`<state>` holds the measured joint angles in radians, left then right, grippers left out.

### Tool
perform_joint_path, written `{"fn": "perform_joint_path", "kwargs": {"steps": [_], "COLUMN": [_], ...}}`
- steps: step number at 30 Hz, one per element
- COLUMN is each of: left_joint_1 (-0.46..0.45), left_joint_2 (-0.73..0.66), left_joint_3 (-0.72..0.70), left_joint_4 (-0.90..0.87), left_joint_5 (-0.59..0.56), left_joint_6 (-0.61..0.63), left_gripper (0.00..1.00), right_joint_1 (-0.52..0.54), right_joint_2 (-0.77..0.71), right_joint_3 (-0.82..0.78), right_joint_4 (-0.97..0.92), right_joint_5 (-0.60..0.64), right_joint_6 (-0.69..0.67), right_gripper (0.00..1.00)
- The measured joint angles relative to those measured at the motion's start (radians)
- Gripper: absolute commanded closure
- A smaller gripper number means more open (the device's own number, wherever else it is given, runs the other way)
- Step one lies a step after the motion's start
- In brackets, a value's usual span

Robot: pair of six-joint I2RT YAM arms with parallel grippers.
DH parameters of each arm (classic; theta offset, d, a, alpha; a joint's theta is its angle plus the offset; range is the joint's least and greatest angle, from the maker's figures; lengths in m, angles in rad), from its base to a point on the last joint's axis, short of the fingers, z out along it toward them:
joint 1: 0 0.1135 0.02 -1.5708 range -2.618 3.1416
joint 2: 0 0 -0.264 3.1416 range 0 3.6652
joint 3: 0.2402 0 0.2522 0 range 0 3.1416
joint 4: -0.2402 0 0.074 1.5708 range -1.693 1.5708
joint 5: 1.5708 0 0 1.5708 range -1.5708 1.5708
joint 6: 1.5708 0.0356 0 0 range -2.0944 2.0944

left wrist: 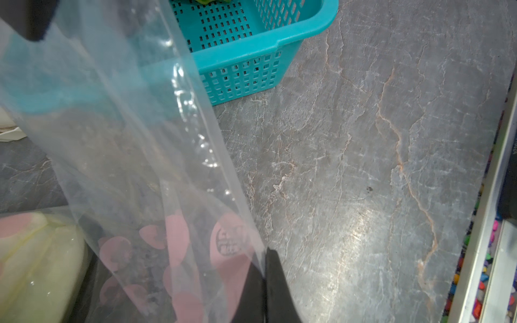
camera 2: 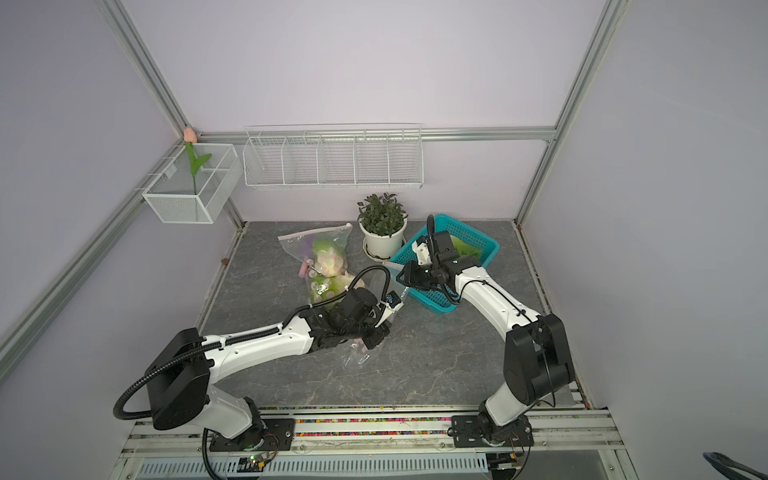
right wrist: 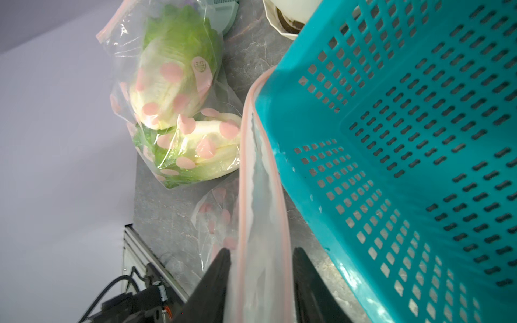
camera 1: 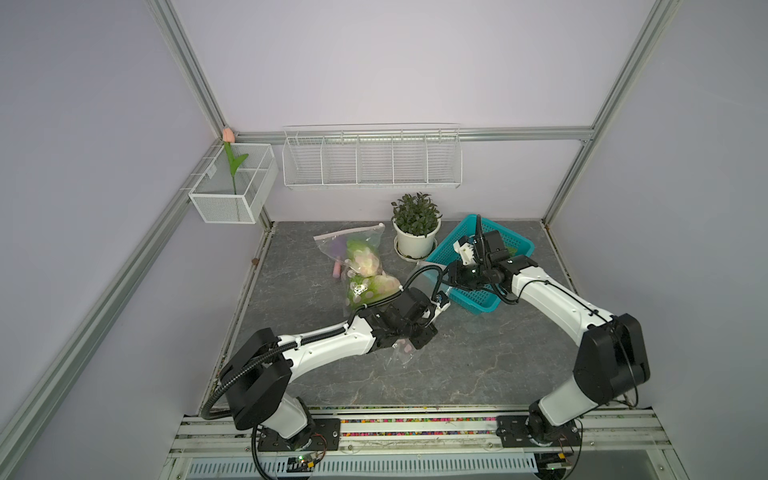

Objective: Put the chinese cabbages into a zipper bag and zip it
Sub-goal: Open the zipper of the food storage bag.

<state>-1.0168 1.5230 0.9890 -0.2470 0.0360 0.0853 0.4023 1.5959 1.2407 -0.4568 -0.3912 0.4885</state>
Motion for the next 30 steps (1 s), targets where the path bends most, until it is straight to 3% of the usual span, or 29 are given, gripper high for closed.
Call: {"fn": "perform_joint_path", "kwargs": {"steps": [5,10,17,21,26,30], "left_joint_1": [0.0,0.017,0.206,0.253,0.353,0.488], "left_joint_2": [-0.071,-0.155,-0.346,-0.391,-0.393,-0.421], "left_joint_3": [0.003,0.077,0.1,0.126,0.154,0.05], "left_joint_4": [-0.043,-0.172,-0.234,-0.237,-0.183,-0.021], "left_joint_5": [-0.047,-0.071,0.012,0.04,0.123,0.217], "left_joint_6": [-0.045,-0.121,-0.259,-0.356,-0.59,-0.843], "left_gripper": [0.63,0.4,0.39,0.36,0.29,0.22], "right_joint_1": [0.007,0.012,0.034,0.145,0.349,0.478], "right_joint_2": [-0.043,-0.167,-0.281,-0.366,-0.472,-0.428], "right_joint_3": [-0.01,-0.008,0.067,0.037,-0.191,-0.356], "right_joint_4": [0.048,0.067,0.088,0.163,0.392,0.543], "right_joint_5": [0.014,0.088,0.169,0.216,0.306,0.422], "right_joint_6": [-0.073,-0.177,-0.278,-0.353,-0.464,-0.522], "right_gripper": [0.9,0.93,0.93,0.93,0.93,0.93]}}
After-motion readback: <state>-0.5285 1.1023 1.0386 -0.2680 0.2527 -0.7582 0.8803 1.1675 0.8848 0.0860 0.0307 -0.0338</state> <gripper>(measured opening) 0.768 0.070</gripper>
